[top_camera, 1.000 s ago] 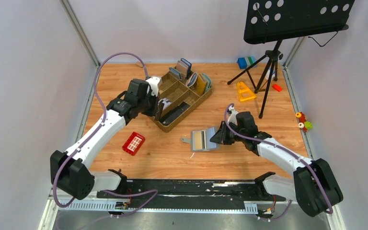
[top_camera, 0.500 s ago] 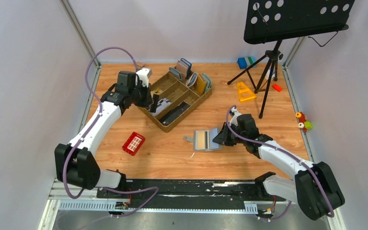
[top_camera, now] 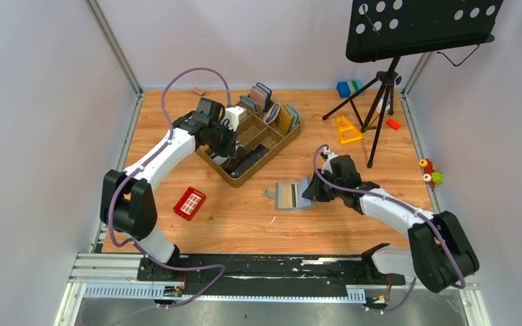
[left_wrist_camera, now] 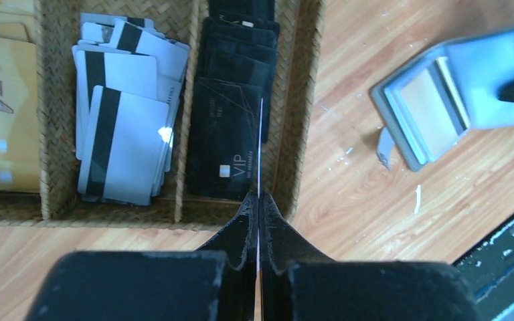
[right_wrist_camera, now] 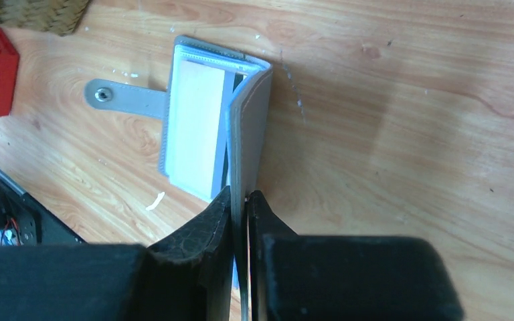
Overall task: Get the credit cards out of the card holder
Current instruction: Place the credit card in the storage box.
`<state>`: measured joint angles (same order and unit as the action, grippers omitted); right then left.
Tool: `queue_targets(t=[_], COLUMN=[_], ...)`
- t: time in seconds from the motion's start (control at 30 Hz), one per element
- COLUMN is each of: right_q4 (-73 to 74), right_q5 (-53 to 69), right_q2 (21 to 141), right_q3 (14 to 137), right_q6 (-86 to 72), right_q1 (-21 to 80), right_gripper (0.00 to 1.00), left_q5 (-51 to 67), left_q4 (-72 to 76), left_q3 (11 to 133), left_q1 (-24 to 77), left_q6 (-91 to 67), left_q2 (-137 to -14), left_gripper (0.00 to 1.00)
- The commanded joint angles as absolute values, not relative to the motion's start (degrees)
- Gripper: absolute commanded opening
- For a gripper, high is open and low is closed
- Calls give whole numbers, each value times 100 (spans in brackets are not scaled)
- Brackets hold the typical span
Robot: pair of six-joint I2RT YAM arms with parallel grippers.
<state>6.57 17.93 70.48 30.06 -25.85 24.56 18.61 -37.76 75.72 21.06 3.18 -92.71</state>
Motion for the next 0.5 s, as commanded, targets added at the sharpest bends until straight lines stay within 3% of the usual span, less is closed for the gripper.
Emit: queue_targets(t=[0.0, 0.2, 0.47], right_q4=[273, 582, 1004], right_q5=[1645, 1689, 1634], right_q2=[7510, 7659, 7226], right_q3=[3499, 3979, 4167], right_q6=[-2914, -2929, -2825], right_q1=[2499, 2584, 2584], right_gripper=[0, 0, 0], left_q5=[1966, 211, -459], left_q4=[-3966, -4549, -4473], left_q3=[8085, 8557, 8319], left_q1=[2092, 2475, 3198], left_q6=[165, 60, 206], left_q2=[-9214, -9404, -9538], left_gripper=[0, 0, 0])
